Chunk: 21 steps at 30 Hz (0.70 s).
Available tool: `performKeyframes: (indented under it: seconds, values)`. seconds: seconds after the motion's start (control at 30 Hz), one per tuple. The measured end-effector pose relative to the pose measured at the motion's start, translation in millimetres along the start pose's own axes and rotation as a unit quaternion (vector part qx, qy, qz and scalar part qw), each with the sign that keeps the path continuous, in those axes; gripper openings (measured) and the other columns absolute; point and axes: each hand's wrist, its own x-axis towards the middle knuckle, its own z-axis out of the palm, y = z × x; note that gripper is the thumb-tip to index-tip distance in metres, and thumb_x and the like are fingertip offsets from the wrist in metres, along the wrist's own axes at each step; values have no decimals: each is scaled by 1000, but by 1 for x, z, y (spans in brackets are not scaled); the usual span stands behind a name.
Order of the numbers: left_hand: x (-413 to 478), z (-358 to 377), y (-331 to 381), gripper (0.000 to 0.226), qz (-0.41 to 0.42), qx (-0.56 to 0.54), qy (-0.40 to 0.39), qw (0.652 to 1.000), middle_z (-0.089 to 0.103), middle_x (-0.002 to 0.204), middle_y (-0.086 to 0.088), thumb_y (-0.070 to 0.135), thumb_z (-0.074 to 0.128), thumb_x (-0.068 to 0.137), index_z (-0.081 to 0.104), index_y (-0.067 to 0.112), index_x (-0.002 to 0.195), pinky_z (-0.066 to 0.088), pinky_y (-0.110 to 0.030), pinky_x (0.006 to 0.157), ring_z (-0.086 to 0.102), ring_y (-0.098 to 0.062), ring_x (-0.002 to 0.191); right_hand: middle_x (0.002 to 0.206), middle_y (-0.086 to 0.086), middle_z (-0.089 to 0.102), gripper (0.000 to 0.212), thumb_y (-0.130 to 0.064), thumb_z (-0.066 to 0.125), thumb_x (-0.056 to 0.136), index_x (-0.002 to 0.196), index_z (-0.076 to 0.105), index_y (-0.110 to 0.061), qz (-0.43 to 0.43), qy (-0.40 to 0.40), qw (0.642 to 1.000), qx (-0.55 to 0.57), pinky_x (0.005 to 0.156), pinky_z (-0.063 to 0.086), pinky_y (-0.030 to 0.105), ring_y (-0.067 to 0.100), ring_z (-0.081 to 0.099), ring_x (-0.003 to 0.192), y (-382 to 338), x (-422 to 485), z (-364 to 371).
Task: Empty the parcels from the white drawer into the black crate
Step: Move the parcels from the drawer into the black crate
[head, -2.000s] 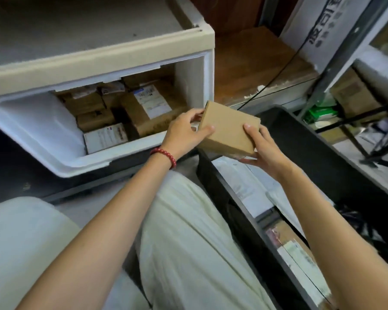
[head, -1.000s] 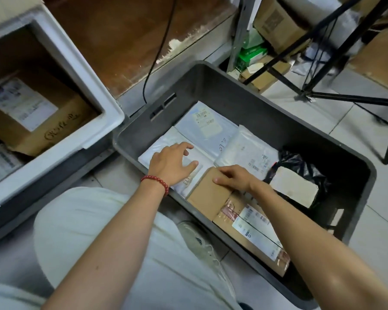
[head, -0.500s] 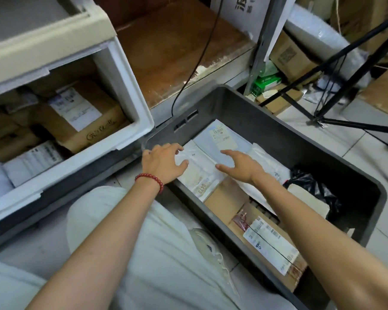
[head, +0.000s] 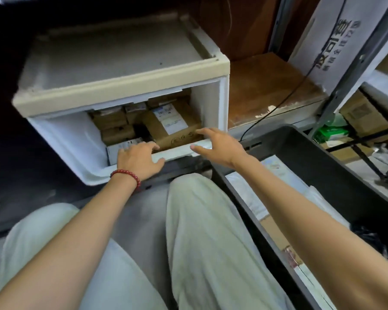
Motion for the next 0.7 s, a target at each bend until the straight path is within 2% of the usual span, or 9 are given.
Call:
performKeyframes:
  seconds: [0.1,0.27,0.37,0.5,0.6,0.7]
  values:
    - [-12,-5,-35,49,-34,16,5,999,55,136,0,51,53,88,51,29,131,39,-37,95,50,-25,123,153,3,35,64,-58,50,92,146,36,-26,-18,7,1000,22,105,42,47,25,41,135,-37,18,17]
    - [-19,3,-79,53,-74,3,2,997,56,134,-2,50,54,88,47,27,135,40,-39,94,50,-27,121,156,8,24,70,-52,54,93,150,29,-21,21,14,999,39,109,36,46,29,29,140,-61,41,43]
    - [-9,4,-77,55,-82,4,27,996,54,135,-4,51,52,89,45,25,138,39,-41,95,49,-28,122,157,8,22,73,-54,54,91,150,26,-21,41,4,999,-1,108,37,47,30,27,141,-58,55,47]
    - [20,13,-65,53,-46,6,74,996,56,130,-7,50,51,89,47,23,134,39,-42,94,50,-31,119,156,10,23,76,-58,53,90,150,25,-21,53,9,997,-52,106,38,49,31,28,141,-49,78,51]
    - [45,28,-61,58,-50,-12,67,996,52,136,-9,50,52,90,41,22,140,37,-45,98,47,-33,124,156,14,23,79,-61,50,90,151,22,-20,69,29,995,-69,109,35,49,33,25,142,-36,91,57]
    - [69,41,-53,63,-59,-37,56,996,51,139,-10,51,51,91,35,22,144,38,-45,99,46,-33,126,155,19,20,86,-60,51,90,152,16,-12,119,25,992,-30,112,29,47,35,21,143,-22,104,64]
